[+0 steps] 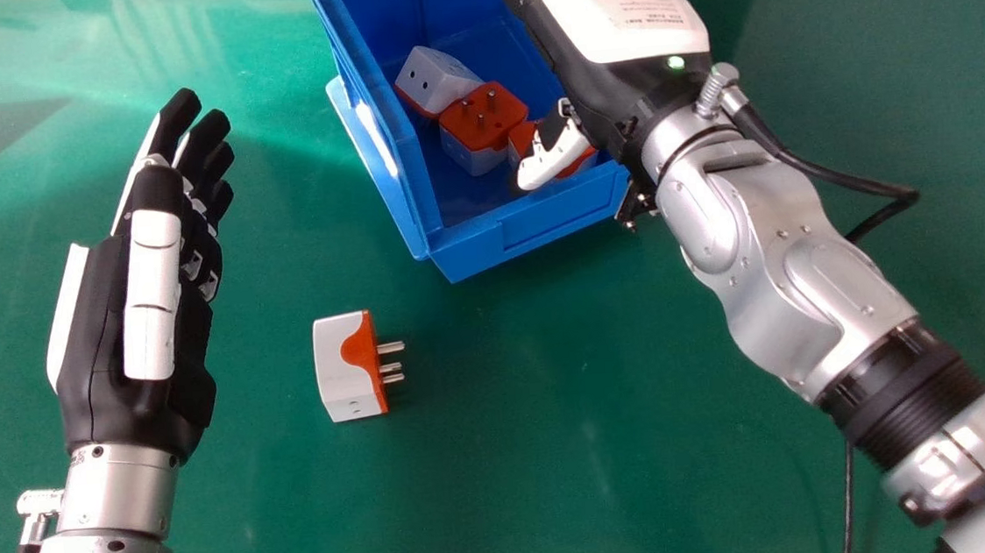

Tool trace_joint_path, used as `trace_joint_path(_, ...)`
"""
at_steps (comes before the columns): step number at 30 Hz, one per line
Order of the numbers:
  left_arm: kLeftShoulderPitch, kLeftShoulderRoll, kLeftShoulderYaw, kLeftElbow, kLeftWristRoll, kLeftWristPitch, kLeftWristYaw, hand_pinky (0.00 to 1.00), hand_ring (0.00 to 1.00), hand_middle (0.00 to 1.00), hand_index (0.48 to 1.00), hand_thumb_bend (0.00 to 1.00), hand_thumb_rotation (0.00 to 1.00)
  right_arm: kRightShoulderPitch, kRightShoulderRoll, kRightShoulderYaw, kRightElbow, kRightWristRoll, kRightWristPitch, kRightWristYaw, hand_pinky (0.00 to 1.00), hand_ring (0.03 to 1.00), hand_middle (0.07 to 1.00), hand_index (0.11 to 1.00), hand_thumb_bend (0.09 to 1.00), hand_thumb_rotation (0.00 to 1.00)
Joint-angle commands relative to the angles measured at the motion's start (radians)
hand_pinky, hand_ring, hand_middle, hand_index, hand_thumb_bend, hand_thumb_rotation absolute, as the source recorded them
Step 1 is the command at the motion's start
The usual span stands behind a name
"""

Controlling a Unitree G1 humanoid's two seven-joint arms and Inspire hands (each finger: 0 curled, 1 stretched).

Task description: Pick all objects and put in blue box

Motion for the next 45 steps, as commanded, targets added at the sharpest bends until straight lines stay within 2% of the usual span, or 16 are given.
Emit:
trace_joint_path(1, 0.009, 0.012, 0.002, -0.030, -0.006, 0.002, 0.000, 1.00, 0.96, 0.94, 0.934, 0.75, 0.87, 0.005, -0.018, -0.018, -0.071, -0.017, 0.009, 0.012, 0.74, 0.861, 0.895, 0.856, 0.839, 0.11)
trace_joint_path(4, 0.011, 0.013, 0.000, -0.042, -0.007, 0.008, 0.000, 0.99, 0.96, 0.94, 0.930, 0.75, 0.87, 0.025, -0.031, -0.022, -0.132, -0.021, 0.027, 0.041, 0.74, 0.862, 0.895, 0.856, 0.834, 0.11)
trace_joint_path(8, 0.013, 0.009, 0.000, -0.057, -0.007, 0.024, 0.007, 0.99, 0.95, 0.93, 0.927, 0.74, 0.87, 0.055, -0.052, -0.024, -0.208, -0.034, 0.039, 0.068, 0.74, 0.859, 0.893, 0.857, 0.831, 0.12)
trace_joint_path(11, 0.016, 0.006, -0.001, -0.063, -0.006, 0.025, 0.008, 0.99, 0.95, 0.93, 0.925, 0.74, 0.87, 0.089, -0.066, -0.032, -0.276, -0.036, 0.042, 0.098, 0.73, 0.854, 0.891, 0.857, 0.830, 0.12)
trace_joint_path(13, 0.018, 0.008, 0.000, -0.062, -0.004, 0.024, 0.007, 0.99, 0.95, 0.93, 0.925, 0.74, 0.87, 0.122, -0.070, -0.040, -0.337, -0.039, 0.057, 0.128, 0.73, 0.853, 0.890, 0.856, 0.827, 0.12)
trace_joint_path(16, 0.023, 0.005, 0.000, -0.066, -0.007, 0.025, 0.006, 0.99, 0.95, 0.93, 0.924, 0.75, 0.87, 0.182, -0.080, -0.053, -0.439, -0.041, 0.071, 0.166, 0.74, 0.855, 0.889, 0.861, 0.820, 0.13)
trace_joint_path(19, 0.026, 0.004, 0.002, -0.062, -0.010, 0.019, 0.001, 0.99, 0.95, 0.93, 0.925, 0.75, 0.86, 0.247, -0.086, -0.066, -0.526, -0.052, 0.070, 0.173, 0.74, 0.856, 0.888, 0.867, 0.813, 0.13)
trace_joint_path(21, 0.029, 0.004, 0.003, -0.062, -0.007, 0.017, 0.003, 0.99, 0.95, 0.93, 0.925, 0.75, 0.86, 0.288, -0.089, -0.073, -0.577, -0.062, 0.067, 0.178, 0.73, 0.851, 0.882, 0.864, 0.814, 0.15)
trace_joint_path(23, 0.033, 0.003, 0.004, -0.067, -0.002, 0.020, 0.010, 0.99, 0.95, 0.93, 0.924, 0.75, 0.86, 0.329, -0.096, -0.078, -0.628, -0.071, 0.061, 0.183, 0.73, 0.850, 0.881, 0.862, 0.815, 0.15)
trace_joint_path(26, 0.036, 0.009, 0.009, -0.054, -0.002, 0.003, -0.002, 0.99, 0.95, 0.93, 0.921, 0.75, 0.86, 0.404, -0.103, -0.085, -0.713, -0.079, 0.052, 0.184, 0.73, 0.847, 0.878, 0.860, 0.816, 0.16)
trace_joint_path(29, 0.038, 0.009, 0.013, -0.050, -0.004, -0.005, -0.006, 1.00, 0.95, 0.93, 0.926, 0.74, 0.87, 0.486, -0.101, -0.096, -0.787, -0.072, 0.023, 0.167, 0.71, 0.841, 0.875, 0.854, 0.820, 0.20)
trace_joint_path(35, 0.051, 0.008, 0.017, -0.067, -0.012, 0.004, -0.003, 0.99, 0.95, 0.94, 0.928, 0.73, 0.87, 0.636, -0.115, -0.118, -0.891, -0.061, -0.072, 0.142, 0.71, 0.846, 0.886, 0.859, 0.816, 0.22)
trace_joint_path(38, 0.057, 0.007, 0.023, -0.060, -0.017, -0.004, -0.007, 0.99, 0.95, 0.94, 0.931, 0.72, 0.87, 0.720, -0.119, -0.127, -0.939, -0.051, -0.122, 0.135, 0.70, 0.844, 0.889, 0.858, 0.811, 0.22)
trace_joint_path(42, 0.073, 0.003, 0.027, -0.062, -0.018, -0.015, -0.002, 1.00, 0.96, 0.95, 0.938, 0.71, 0.87, 0.832, -0.132, -0.138, -0.982, -0.035, -0.197, 0.124, 0.70, 0.842, 0.885, 0.853, 0.798, 0.23)
trace_joint_path(45, 0.085, 0.002, 0.032, -0.064, -0.012, -0.019, 0.008, 1.00, 0.96, 0.95, 0.938, 0.70, 0.87, 0.908, -0.145, -0.145, -0.997, -0.024, -0.263, 0.107, 0.69, 0.830, 0.873, 0.841, 0.779, 0.24)
